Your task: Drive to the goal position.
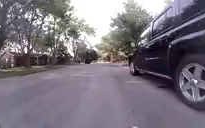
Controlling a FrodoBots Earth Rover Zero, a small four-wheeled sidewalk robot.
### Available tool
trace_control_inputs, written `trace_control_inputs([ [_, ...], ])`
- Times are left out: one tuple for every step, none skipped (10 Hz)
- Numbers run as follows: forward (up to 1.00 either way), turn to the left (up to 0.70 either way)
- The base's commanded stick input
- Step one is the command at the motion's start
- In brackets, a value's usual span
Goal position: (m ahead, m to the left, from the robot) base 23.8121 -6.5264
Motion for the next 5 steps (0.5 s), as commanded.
trace_control_inputs([
  [0.85,0.00],
  [0.85,0.00],
  [0.85,0.00],
  [0.85,0.00],
  [0.85,0.00],
])
